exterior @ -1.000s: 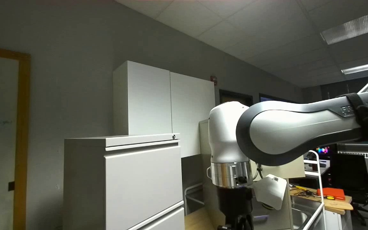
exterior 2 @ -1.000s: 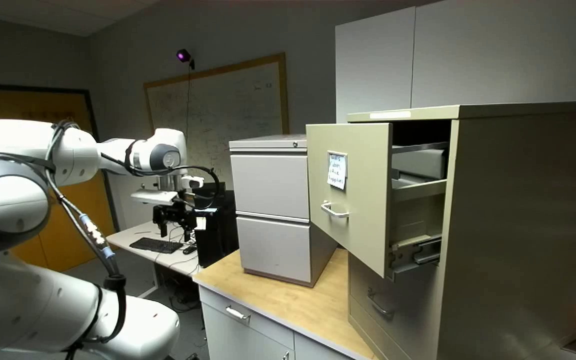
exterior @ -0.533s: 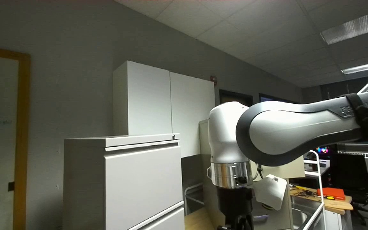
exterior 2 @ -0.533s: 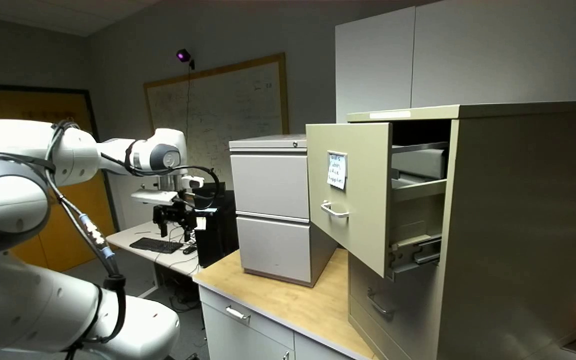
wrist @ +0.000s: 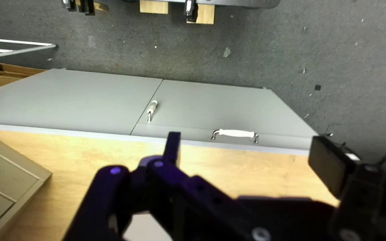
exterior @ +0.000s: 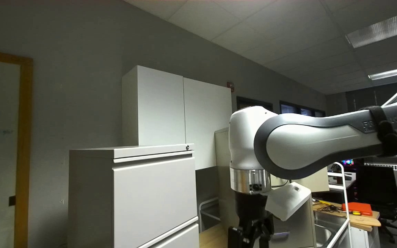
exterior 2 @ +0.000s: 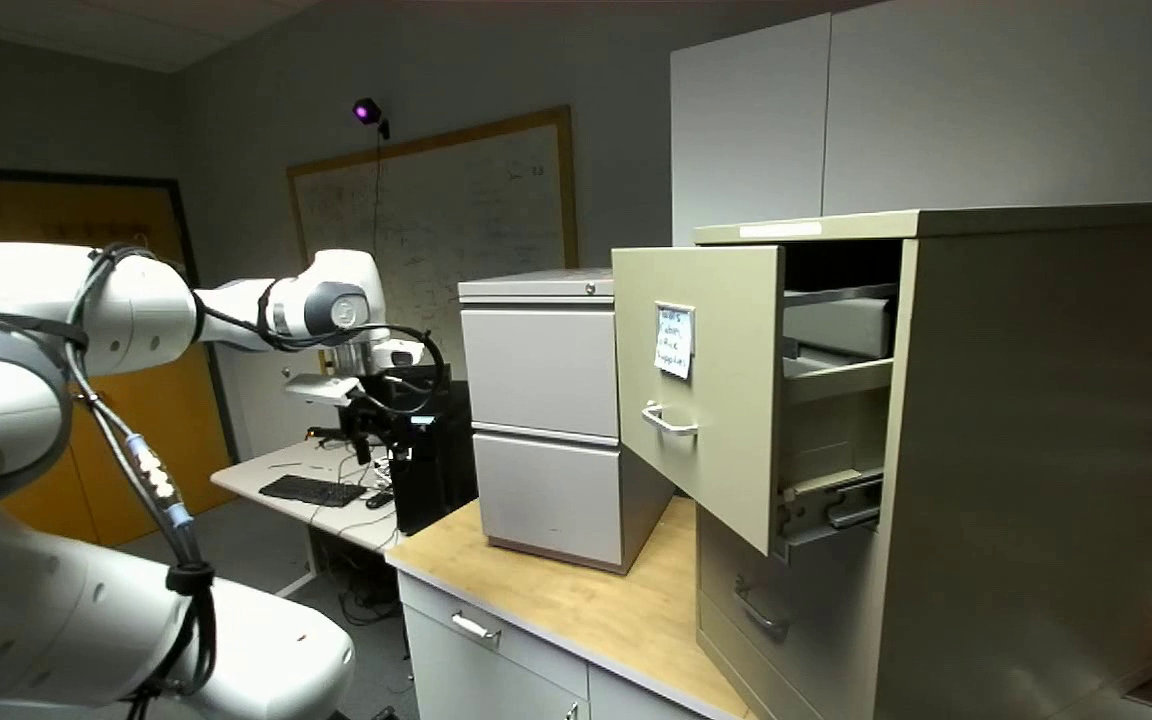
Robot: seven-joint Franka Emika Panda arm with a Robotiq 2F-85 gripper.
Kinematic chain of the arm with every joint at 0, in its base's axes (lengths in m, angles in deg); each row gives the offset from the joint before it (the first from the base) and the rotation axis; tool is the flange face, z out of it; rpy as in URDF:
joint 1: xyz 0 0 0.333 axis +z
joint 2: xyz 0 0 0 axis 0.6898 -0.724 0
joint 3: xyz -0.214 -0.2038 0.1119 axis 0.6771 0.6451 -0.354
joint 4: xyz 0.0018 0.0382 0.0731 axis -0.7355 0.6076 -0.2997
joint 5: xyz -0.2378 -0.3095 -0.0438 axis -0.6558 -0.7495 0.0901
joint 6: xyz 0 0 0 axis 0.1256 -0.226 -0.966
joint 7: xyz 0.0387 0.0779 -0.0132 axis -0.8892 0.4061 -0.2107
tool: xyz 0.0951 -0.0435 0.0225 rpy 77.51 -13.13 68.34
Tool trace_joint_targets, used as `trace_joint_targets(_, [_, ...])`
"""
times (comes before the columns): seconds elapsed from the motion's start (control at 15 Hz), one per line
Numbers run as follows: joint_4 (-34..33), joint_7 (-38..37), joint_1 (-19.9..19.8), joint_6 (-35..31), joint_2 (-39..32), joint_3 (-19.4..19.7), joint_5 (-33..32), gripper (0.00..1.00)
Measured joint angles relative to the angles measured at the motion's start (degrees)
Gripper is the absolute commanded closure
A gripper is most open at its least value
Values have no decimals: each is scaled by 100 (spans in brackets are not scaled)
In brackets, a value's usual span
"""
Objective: Close the top drawer of the cabinet to the right.
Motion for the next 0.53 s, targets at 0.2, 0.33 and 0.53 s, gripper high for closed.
trace_joint_targets(0.2, [8, -339, -446, -208, 151, 20, -348, 47])
trace_joint_targets(0.33, [34, -521, -734, -377, 274, 66, -615, 61])
trace_joint_targets(0.53, [106, -792, -1164, -659, 467, 167, -1014, 83])
